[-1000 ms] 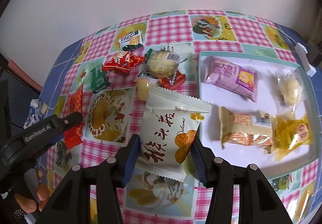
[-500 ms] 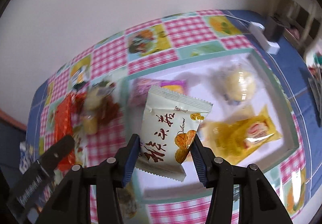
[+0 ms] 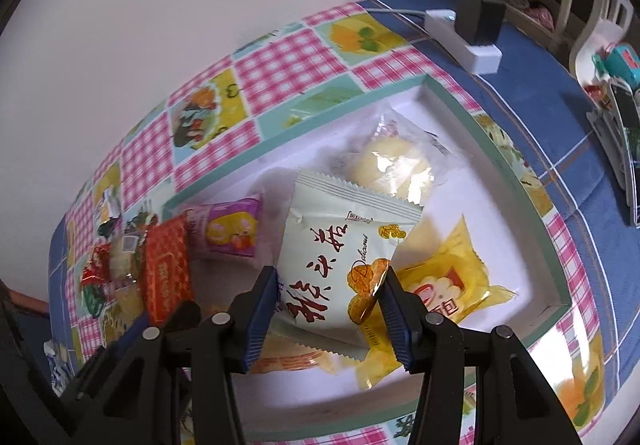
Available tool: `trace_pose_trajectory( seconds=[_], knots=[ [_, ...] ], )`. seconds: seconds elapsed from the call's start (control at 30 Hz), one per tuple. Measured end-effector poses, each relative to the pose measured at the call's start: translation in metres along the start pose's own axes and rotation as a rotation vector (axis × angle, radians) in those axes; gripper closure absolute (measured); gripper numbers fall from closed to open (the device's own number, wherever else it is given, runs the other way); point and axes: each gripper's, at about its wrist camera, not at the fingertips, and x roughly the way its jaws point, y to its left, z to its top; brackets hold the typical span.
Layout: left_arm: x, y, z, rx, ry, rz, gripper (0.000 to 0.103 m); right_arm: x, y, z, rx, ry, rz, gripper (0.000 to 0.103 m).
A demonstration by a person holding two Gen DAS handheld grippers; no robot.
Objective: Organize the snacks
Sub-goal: 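Carry the white bag over the tray with the right tool while the left tool carries the red packet, then open the right tool to drop the white bag in the tray while the left tool drops the red packet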
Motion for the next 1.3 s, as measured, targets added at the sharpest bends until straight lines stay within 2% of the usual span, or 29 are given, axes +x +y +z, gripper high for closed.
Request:
trace_pose_trajectory(
  seconds=[0.13,0.27,0.6,0.63,0.73,0.83,0.87,0.97,1.1,1.2,1.27,1.3],
  knots=[
    [0.003,-0.012,-0.003,0.031,0.006,-0.002,0.057,0.003,-0.007,0.000,0.021,0.015,-0.013,0.049],
    [0.004,-0.018,-0.006,0.033,0.024,-0.041,0.057,0.004,-0.013,-0.001,0.034,0.021,-0.050,0.049],
    [0.005,-0.033,-0.009,0.063,0.041,-0.073,0.057,0.003,-0.015,0.000,0.031,0.022,-0.047,0.049],
    [0.004,-0.032,-0.008,0.059,0.046,-0.074,0.055,0.002,-0.014,0.000,0.026,0.020,-0.044,0.049],
    [-0.001,-0.027,-0.006,0.039,0.035,-0.067,0.041,0.001,-0.012,0.001,0.022,0.018,-0.028,0.049],
    [-0.010,-0.025,-0.002,0.037,0.017,-0.075,0.035,-0.001,-0.010,0.002,0.010,0.009,-0.016,0.047],
    [-0.013,-0.024,-0.001,0.035,0.012,-0.070,0.034,-0.003,-0.009,0.002,0.008,0.002,-0.012,0.044],
    [-0.019,-0.020,0.001,0.025,0.006,-0.045,0.033,-0.006,-0.008,0.003,0.004,-0.007,-0.008,0.042],
    [-0.027,-0.003,0.003,-0.034,-0.004,-0.009,0.033,-0.009,-0.007,0.002,0.001,-0.010,-0.010,0.036],
    [-0.030,0.014,0.004,-0.093,-0.021,0.043,0.023,-0.008,-0.004,0.000,-0.016,-0.008,-0.015,0.033],
    [-0.031,0.027,0.004,-0.131,-0.038,0.098,0.018,-0.007,-0.002,-0.001,-0.025,-0.005,-0.015,0.021],
    [-0.032,0.033,0.004,-0.148,-0.043,0.123,0.018,-0.006,0.001,-0.002,-0.035,-0.004,-0.013,0.021]
  ],
)
